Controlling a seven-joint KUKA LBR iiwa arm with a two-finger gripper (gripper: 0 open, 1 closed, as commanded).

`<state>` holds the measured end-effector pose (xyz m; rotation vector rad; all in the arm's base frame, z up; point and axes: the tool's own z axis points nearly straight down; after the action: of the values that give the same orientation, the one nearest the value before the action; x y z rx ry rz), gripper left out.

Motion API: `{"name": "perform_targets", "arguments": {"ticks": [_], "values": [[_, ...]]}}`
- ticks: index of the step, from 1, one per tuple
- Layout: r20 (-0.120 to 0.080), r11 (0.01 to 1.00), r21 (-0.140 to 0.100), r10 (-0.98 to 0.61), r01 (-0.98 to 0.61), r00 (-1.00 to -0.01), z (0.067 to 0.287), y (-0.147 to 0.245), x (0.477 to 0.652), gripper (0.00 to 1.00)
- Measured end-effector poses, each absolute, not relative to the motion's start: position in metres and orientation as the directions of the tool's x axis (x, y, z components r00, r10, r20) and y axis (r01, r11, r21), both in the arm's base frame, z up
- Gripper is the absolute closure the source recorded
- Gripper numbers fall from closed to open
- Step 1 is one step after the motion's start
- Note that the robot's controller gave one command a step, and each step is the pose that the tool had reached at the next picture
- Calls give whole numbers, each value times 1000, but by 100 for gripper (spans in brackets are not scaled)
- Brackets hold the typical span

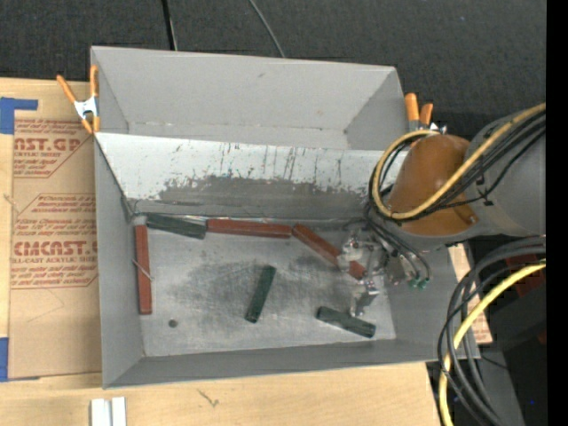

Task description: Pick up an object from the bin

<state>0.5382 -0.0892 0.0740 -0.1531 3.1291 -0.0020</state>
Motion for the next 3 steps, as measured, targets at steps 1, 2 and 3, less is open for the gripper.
{"name": "perform_targets", "arguments": {"ticks": [1,2,3], "values": [[0,979,0,-204,-204,-979,79,-103,480,100],[-42,979,-9,-203,-202,-978,85,-101,491,0],[-40,979,-9,-204,-204,-978,85,-101,491,0]]}}
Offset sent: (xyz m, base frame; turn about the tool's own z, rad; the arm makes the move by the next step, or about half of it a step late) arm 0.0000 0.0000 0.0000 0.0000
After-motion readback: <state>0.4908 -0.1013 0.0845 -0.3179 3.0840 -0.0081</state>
